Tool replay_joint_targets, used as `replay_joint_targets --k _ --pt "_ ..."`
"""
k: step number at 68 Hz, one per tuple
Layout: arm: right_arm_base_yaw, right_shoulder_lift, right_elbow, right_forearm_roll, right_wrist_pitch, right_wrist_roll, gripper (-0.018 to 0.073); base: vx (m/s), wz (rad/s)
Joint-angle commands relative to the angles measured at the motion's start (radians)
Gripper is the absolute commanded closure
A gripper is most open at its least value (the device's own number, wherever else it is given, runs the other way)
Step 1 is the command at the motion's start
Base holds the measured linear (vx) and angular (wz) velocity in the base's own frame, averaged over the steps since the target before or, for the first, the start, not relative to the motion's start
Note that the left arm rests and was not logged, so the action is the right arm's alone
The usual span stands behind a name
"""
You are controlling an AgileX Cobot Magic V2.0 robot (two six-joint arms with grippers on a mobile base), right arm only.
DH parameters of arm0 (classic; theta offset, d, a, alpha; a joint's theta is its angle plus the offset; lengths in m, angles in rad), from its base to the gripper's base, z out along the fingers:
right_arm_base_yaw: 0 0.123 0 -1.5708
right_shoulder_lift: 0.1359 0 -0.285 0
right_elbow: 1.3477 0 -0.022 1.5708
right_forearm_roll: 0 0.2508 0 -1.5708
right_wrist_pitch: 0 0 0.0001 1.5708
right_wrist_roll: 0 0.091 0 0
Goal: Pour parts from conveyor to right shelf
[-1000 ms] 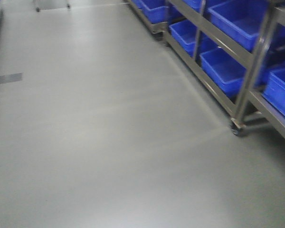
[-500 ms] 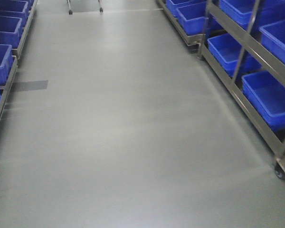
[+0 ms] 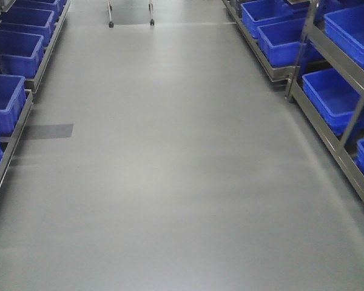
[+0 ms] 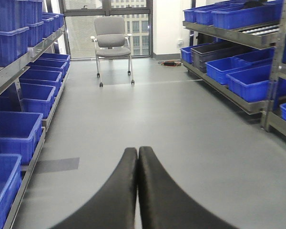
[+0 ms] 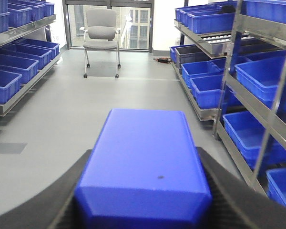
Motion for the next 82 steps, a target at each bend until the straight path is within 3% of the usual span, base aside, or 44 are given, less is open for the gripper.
replay_joint_targets --k 1,82 --pt "0.000 0.015 -0.026 0.003 -0.082 -0.011 0.0565 0.67 0.09" --pt "0.000 0.015 -0.026 0.003 -0.082 -0.011 0.0565 0.61 0.08"
